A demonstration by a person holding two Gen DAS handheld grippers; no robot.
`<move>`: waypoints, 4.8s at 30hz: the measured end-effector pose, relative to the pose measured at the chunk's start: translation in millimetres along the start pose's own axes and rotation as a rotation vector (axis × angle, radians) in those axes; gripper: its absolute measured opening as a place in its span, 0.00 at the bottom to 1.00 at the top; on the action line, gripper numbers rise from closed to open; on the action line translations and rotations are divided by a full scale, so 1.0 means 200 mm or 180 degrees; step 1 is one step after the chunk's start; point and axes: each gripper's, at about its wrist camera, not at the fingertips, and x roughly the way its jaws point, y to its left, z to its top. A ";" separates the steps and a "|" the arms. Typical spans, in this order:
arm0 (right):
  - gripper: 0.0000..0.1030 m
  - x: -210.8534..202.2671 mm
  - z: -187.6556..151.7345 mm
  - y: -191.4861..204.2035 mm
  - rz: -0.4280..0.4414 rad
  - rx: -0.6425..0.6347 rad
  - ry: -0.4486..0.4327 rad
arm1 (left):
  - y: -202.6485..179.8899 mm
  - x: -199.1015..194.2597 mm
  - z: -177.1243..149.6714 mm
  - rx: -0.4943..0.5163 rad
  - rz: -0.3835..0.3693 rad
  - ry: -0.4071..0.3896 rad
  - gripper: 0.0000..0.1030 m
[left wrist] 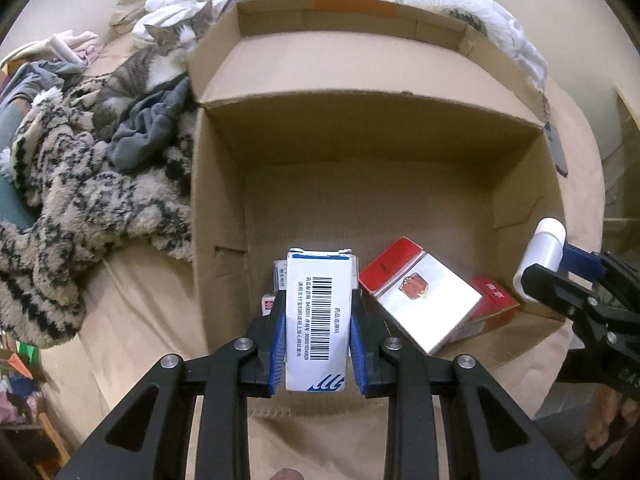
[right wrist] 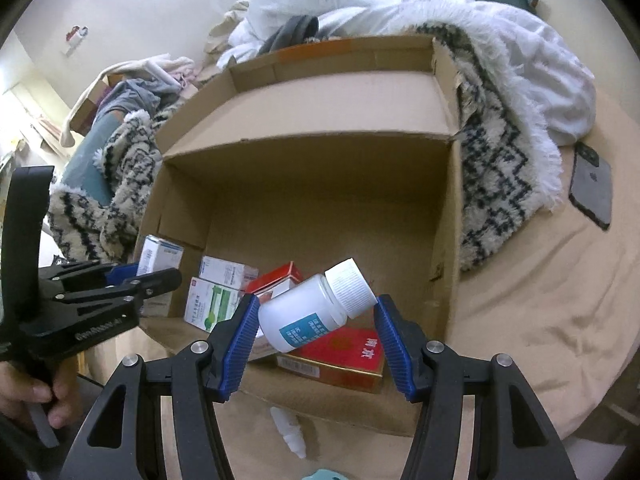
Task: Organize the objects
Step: 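Carry the barcode box and pill bottle into the cardboard box and lower them, then open both tools and withdraw them from the cardboard box, then grasp the light-blue pacifier with the right tool while the left tool grasps the dropper bottle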
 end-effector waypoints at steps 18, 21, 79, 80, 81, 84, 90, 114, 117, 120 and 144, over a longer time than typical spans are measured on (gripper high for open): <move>0.61 0.13 0.02 0.04 -0.0120 0.0049 0.0208 | -0.02 0.14 0.00 0.0002 0.0000 0.0148 0.24; 0.61 0.14 0.02 0.04 -0.0132 0.0052 0.0228 | -0.02 0.14 0.00 0.0015 0.0024 0.0158 0.24; 0.85 0.01 0.02 0.00 -0.0241 0.0349 0.0012 | -0.06 0.05 -0.04 0.0158 0.0059 0.0073 0.83; 0.85 0.00 0.02 0.00 -0.0247 0.0343 0.0010 | -0.06 0.04 -0.05 0.0161 0.0062 0.0066 0.83; 0.85 -0.01 0.01 0.00 -0.0256 0.0335 0.0011 | -0.07 0.03 -0.06 0.0165 0.0065 0.0058 0.83; 0.85 -0.04 0.00 0.00 -0.0269 0.0315 0.0007 | -0.08 -0.01 -0.07 0.0177 0.0076 0.0028 0.83; 0.85 -0.10 -0.05 0.01 -0.0287 0.0268 0.0029 | -0.08 -0.05 -0.09 0.0230 0.0097 -0.0041 0.83; 0.84 0.32 -0.67 0.13 -0.0582 -0.0884 0.1905 | 0.10 0.00 -0.50 -0.0139 0.0113 0.0448 0.89; 0.84 0.34 -0.69 0.11 -0.0669 -0.0909 0.1939 | 0.08 0.03 -0.51 -0.0080 0.0111 0.0481 0.89; 0.71 0.34 -0.70 0.12 -0.0661 -0.0954 0.1936 | 0.05 0.04 -0.51 -0.0020 0.0141 0.0466 0.89; 0.57 -0.33 -0.31 -0.08 -0.0288 -0.0060 0.0066 | -0.25 0.05 -0.65 0.0799 0.0187 0.0493 0.89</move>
